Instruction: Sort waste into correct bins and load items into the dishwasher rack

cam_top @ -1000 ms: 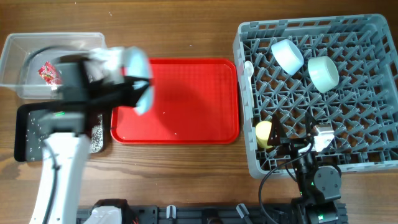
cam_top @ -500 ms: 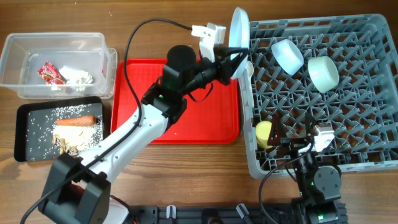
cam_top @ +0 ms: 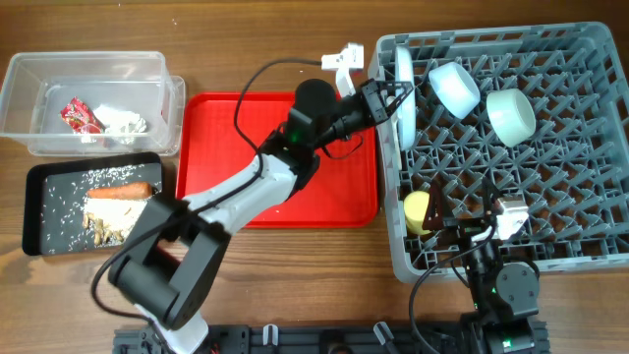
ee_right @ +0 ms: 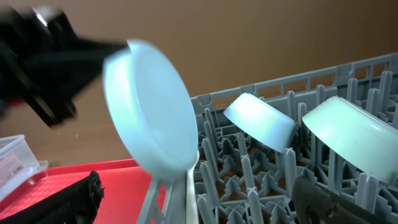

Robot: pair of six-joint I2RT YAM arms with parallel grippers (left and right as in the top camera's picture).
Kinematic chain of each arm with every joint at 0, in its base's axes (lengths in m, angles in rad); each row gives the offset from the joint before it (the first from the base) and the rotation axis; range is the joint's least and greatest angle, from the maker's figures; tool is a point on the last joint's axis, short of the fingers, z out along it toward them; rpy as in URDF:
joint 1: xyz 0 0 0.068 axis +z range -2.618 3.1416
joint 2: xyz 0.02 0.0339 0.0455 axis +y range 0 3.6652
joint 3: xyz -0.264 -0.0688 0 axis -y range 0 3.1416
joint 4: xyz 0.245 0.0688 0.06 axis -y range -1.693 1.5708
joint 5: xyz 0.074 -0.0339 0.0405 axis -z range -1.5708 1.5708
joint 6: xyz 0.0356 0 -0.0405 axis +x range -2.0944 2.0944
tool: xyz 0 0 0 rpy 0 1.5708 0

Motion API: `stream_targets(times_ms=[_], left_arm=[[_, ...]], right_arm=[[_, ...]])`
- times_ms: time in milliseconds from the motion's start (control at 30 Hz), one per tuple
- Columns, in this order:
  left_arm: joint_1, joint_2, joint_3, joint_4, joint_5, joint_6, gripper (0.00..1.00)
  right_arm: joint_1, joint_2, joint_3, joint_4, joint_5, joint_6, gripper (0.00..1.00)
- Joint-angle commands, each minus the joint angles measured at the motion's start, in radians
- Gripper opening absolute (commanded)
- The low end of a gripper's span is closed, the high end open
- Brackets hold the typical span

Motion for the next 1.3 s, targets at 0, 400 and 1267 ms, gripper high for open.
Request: stream_targets(times_ms=[0, 400, 1267], left_arm=[[0.004, 0.016, 0.011, 0.0, 0.008, -0.048, 0.35], [0.149, -0.066, 0.011, -0.267, 0.186, 0.168, 0.99], [0.343, -0.89, 0.011, -1.564, -0.556, 0.693, 1.0]], right_arm=[[-0.004, -0.008, -0.001, 0.003, -0.006, 0.008, 1.0], [-0.004, -0.008, -0.001, 0.003, -0.006, 0.008, 1.0], [-0.004, -0.007, -0.001, 0.003, -0.006, 0.008, 1.0]])
